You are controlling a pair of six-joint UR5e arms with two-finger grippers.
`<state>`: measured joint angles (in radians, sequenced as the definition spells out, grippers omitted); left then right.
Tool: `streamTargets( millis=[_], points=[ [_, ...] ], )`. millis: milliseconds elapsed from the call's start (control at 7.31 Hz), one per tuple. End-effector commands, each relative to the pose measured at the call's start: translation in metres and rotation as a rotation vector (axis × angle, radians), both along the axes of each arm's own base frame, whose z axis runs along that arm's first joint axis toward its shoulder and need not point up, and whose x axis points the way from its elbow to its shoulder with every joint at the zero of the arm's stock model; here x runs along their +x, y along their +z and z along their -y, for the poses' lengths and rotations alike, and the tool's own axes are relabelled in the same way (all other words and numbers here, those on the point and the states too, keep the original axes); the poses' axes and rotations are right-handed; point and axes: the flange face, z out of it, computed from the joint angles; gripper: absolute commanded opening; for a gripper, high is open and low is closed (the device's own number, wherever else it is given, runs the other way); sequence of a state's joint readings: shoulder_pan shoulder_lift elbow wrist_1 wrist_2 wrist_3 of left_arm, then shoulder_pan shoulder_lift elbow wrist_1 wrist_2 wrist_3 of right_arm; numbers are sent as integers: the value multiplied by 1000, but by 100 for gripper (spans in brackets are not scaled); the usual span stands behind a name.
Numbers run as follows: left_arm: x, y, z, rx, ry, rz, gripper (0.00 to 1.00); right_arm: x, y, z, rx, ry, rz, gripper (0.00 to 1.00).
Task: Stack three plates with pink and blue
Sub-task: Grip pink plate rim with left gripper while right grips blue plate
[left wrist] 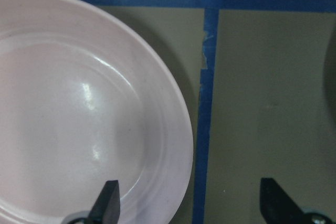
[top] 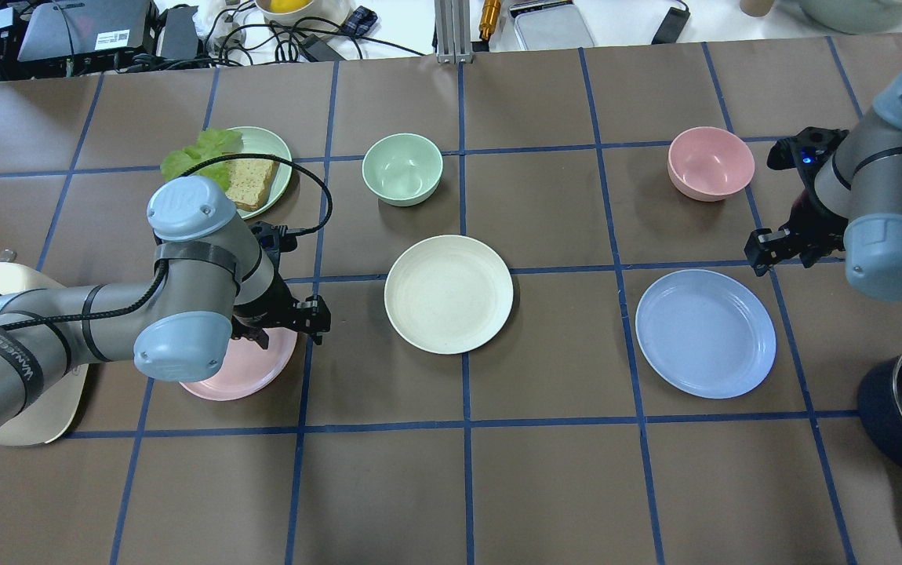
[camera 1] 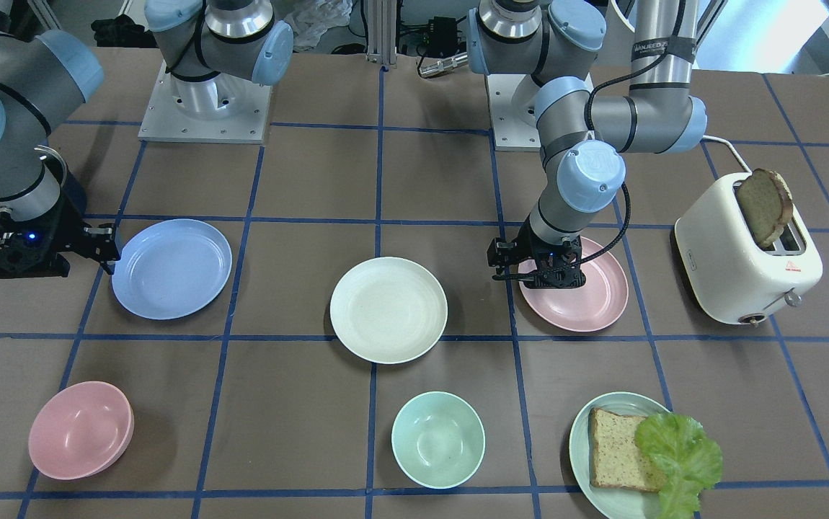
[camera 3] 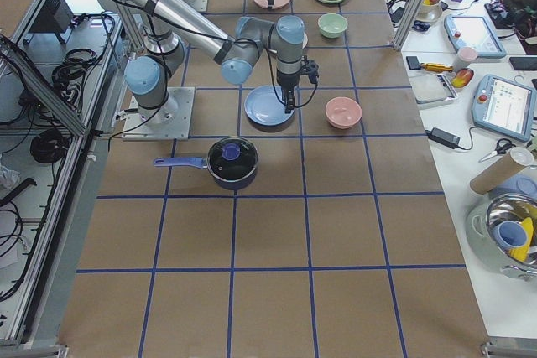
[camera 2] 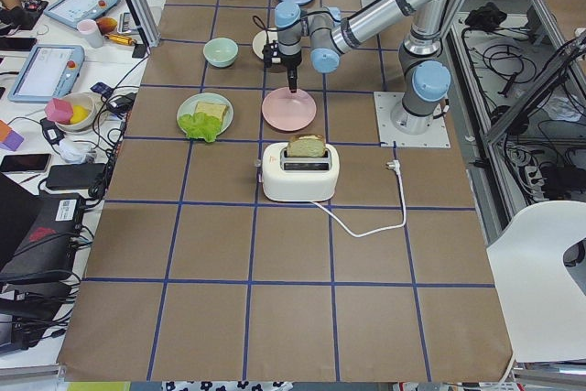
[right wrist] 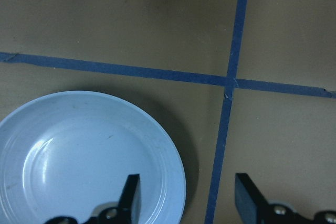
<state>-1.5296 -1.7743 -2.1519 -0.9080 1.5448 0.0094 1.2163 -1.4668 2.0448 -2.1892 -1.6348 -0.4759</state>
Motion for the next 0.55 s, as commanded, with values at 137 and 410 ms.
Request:
streamTargets(
  millis=[137, 410],
  points=[
    [0, -10, 1, 18, -47, -1, 0, -3, -41, 4, 16, 44, 2, 60],
    [1, 5, 7, -24, -64, 3, 0, -19, -46, 2, 25, 29, 9, 59]
  ],
)
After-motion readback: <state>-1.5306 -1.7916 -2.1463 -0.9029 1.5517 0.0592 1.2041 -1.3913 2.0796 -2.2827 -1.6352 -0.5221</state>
